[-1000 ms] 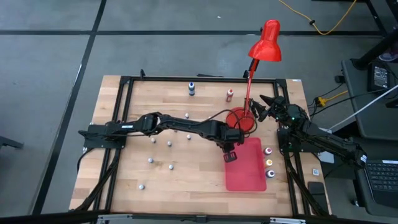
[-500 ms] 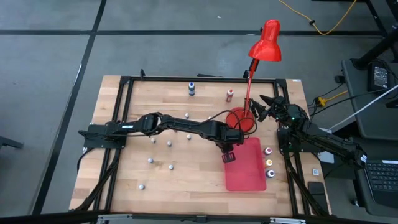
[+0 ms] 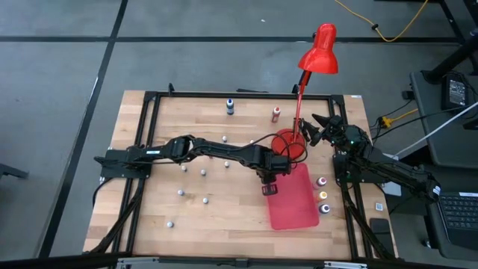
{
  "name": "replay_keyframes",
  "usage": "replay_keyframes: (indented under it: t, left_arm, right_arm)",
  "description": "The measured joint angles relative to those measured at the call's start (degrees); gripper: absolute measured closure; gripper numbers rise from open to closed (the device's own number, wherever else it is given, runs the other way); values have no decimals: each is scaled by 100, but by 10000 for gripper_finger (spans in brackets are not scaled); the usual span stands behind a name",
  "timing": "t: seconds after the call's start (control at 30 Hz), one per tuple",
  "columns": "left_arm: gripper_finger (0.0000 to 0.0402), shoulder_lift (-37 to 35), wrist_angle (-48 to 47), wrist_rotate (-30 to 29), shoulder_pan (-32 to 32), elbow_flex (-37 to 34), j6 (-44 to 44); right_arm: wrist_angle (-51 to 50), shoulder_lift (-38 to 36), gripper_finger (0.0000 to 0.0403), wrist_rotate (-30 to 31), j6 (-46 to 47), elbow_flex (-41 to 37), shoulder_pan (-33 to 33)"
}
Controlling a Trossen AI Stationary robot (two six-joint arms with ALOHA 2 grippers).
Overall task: Pick & Place food coloring
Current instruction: Put the small pink food coloring bottle into the red bin, then put the small black food coloring bottle into the red bin
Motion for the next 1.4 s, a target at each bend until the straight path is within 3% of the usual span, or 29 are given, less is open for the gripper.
replay_keyframes:
  t: [0.37, 0.73, 1.1, 1.4]
  left_arm:
    - [348, -2, -25, 66, 7, 0, 202]
    - [286, -4, 1, 114, 9, 0, 440]
    - [281, -4, -40, 116, 39, 0, 426]
    - [252, -228, -32, 61, 79, 2, 168]
  right_arm:
    - [0, 0, 97, 0, 3, 0, -1]
    - [0, 0, 97, 0, 8, 0, 2]
    - [0, 0, 97, 0, 2, 0, -1]
    - [0, 0, 97, 0, 6, 0, 1]
